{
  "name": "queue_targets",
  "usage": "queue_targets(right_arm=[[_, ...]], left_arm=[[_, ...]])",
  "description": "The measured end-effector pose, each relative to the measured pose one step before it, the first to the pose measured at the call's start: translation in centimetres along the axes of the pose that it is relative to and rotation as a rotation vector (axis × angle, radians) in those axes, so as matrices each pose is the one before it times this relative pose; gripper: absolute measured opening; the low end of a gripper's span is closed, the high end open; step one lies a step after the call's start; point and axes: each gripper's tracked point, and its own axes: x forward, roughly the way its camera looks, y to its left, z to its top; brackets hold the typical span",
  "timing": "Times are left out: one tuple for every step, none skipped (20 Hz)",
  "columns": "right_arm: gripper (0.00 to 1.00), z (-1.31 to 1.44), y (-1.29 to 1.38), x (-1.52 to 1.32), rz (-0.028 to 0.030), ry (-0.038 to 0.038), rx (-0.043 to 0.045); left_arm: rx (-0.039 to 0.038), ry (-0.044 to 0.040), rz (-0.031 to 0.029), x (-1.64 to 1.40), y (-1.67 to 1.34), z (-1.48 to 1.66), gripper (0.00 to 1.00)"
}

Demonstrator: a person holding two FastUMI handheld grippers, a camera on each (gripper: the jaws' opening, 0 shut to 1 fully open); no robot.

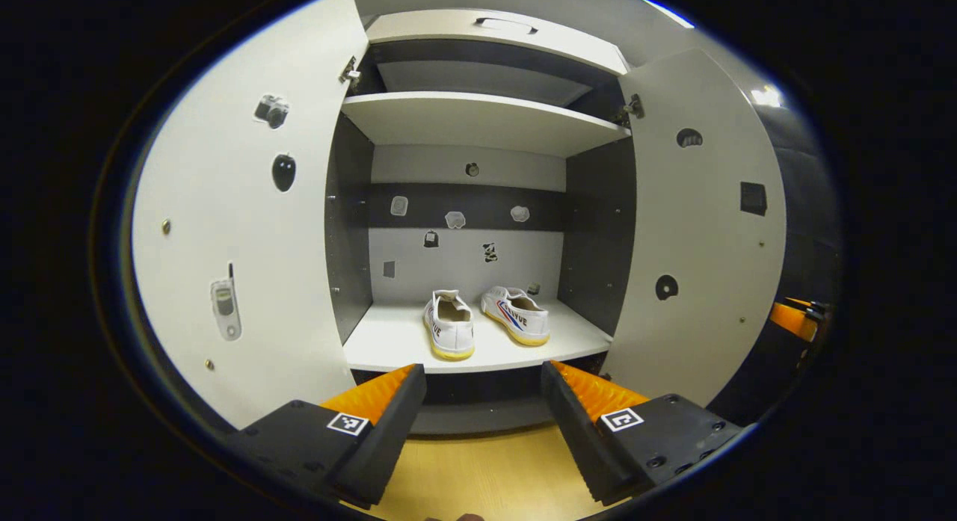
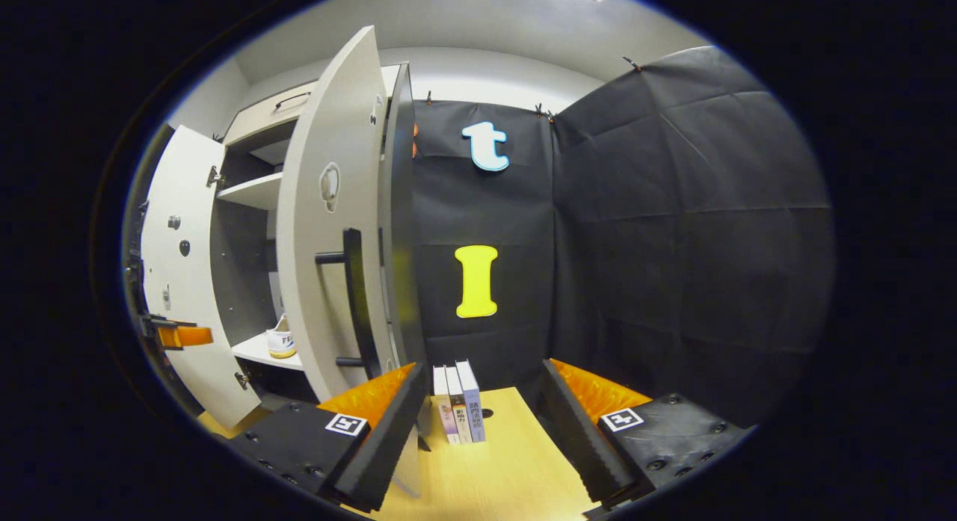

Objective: Grab one shoe with the right hand and put it into the shoe cabinet, grab the other shoe with the left hand and put it into the shoe cabinet; then close the right door with the right hand and the left door with the left hand.

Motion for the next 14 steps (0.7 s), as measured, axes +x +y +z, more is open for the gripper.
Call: queue_targets(right_arm=[[0.97,0.766,-0.327,1.06,-0.00589,-0.00457,-0.01549],[0.97,0.61,0.296,0.828,0.00804,-0.00096,0.00215],[0.97,0.401,0.442,0.772,0.01404,0.00507,0.01108],[0.98,0.374,0.237,0.655,0.01151,0.00189,0.0095],[0.97,0.277,0.184,0.667,0.00814,0.00178,0.00385],[0.97,0.399,-0.133,0.596,-0.00214,-0.00137,0.00016],[0.97,0.275,-0.063,0.481,-0.00451,-0.00121,0.00057],[0.97,0.23,0.437,0.37,0.0077,0.002,0.00508],[0.97,0.267,0.609,0.356,0.01617,0.00179,0.00978],[0.98,0.118,0.56,0.21,0.01819,0.00082,0.00939],[0.97,0.107,0.507,0.184,0.01272,0.00055,0.00748],[0.97,0.023,0.398,0.097,0.01561,0.00148,0.00332],[0.97,-0.112,0.204,0.048,0.00352,0.00079,-0.00591],[0.97,-0.006,-0.083,-0.127,-0.00118,-0.003,-0.00855]], left_arm=[[0.00427,0.005,-0.02604,-0.841,-0.23,-0.797,0.97],[0.00418,0.00576,-0.00081,-0.83,0.492,-0.946,0.97],[0.00495,0.00405,0.00349,-0.833,0.509,-0.646,0.97],[0.00147,0.00203,0.00363,-0.826,0.299,-0.577,0.98],[-0.00523,-0.0002,0.00507,-0.84,0.375,-0.475,0.98],[-0.01075,0.00045,0.00558,-0.912,0.333,-0.555,0.98],[-0.01758,0.00333,0.01095,-0.764,0.508,-0.507,0.98],[-0.0154,0.0082,0.00688,-0.645,0.504,-0.694,0.98],[-0.00715,0.01987,0.00949,-0.532,0.623,-0.77,0.98],[-0.00191,0.01697,0.02095,-0.597,1.069,-0.806,0.98],[-0.00523,0.00485,0.0179,-0.396,0.916,-0.308,0.98],[-0.01285,0.00019,0.00792,-0.392,0.554,-0.081,0.98],[-0.01347,-0.00566,0.00628,-0.524,0.524,0.046,0.96],[-0.00703,-0.00417,0.00873,-0.011,0.449,0.483,0.95]])
